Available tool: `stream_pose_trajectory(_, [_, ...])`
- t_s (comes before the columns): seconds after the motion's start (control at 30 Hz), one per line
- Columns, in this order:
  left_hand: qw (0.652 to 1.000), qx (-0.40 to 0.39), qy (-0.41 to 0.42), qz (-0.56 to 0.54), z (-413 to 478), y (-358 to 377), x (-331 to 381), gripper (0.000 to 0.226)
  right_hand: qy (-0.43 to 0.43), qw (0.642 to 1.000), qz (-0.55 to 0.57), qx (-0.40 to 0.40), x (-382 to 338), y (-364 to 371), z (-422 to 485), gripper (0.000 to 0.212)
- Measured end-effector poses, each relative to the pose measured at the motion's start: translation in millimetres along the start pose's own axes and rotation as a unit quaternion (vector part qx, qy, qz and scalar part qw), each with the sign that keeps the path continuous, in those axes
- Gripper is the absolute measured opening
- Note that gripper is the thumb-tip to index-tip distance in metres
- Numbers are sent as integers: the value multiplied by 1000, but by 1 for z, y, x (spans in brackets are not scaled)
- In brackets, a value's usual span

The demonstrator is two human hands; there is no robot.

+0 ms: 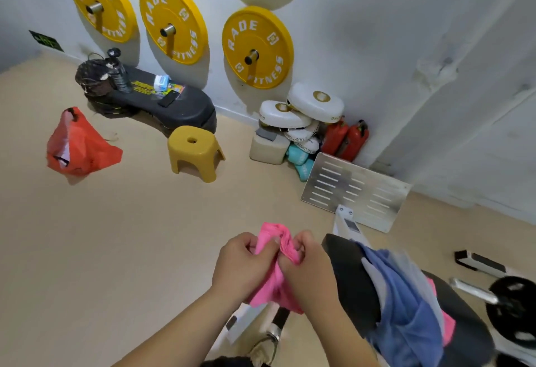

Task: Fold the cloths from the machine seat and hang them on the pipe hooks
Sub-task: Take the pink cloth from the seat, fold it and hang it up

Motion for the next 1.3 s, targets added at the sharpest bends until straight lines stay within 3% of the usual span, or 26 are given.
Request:
stream_pose_trajectory(0.17, [1000, -3, 6, 1, 69, -2, 36, 46, 32, 993, 109, -33, -32, 0, 51, 10])
stream_pose_trajectory(0.23, [996, -78, 28, -40, 84, 0, 53, 37, 49, 991, 121, 9, -38, -4, 67, 11])
stream_pose_trajectory(0.3, [975, -201, 42, -88, 93, 8, 76, 19, 75, 985, 140, 73, -42, -9, 92, 10])
stream_pose_trajectory(0.37, [949, -292, 47, -108, 109, 12, 90, 30, 91, 975, 161, 122, -53, -5, 121, 13])
stream_pose_trajectory(0.5, [927, -346, 71, -127, 176, -8, 116, 49, 148, 948, 241, 144, -89, 42, 176, 17])
stream_pose_trajectory(0.6, [924, -358, 119, -63, 247, -38, 136, 60, 176, 911, 349, 131, -128, 78, 216, 16])
stream_pose_trajectory(0.67, [916, -346, 199, 39, 281, -60, 146, 76, 175, 894, 390, 134, -157, 84, 244, 29])
stream_pose_trajectory(0.73, [872, -339, 319, 151, 297, -77, 164, 84, 178, 882, 403, 164, -181, 79, 270, 47])
stream_pose_trajectory(0.8, [855, -330, 370, 152, 314, -89, 183, 79, 169, 868, 425, 195, -200, 70, 297, 41])
stream_pose_trajectory(0.93, [921, -208, 326, 41, 380, -104, 216, 51, 141, 842, 484, 191, -212, 51, 333, 25])
stream_pose_trajectory(0.97, [928, -194, 314, 44, 394, -103, 227, 55, 137, 832, 504, 188, -213, 43, 339, 20])
stream_pose_trajectory(1.07, [930, -269, 246, 42, 416, -79, 258, 75, 120, 801, 555, 188, -213, 13, 356, 18])
stream_pose_trajectory(1.17, [917, -359, 172, -20, 424, -44, 291, 64, 115, 743, 625, 209, -199, -19, 373, 27])
stream_pose_trajectory(1.3, [889, -417, 188, -34, 424, 18, 338, 45, 112, 648, 716, 235, -168, -64, 403, 31])
Point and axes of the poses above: each hand's wrist, its own z-axis towards the middle knuckle, its own y-axis out of the palm, x = y × z, the point moved 6 cm from there along z, towards the middle knuckle, and after that the axes turned 2 degrees about x, right-handed, at the moved point
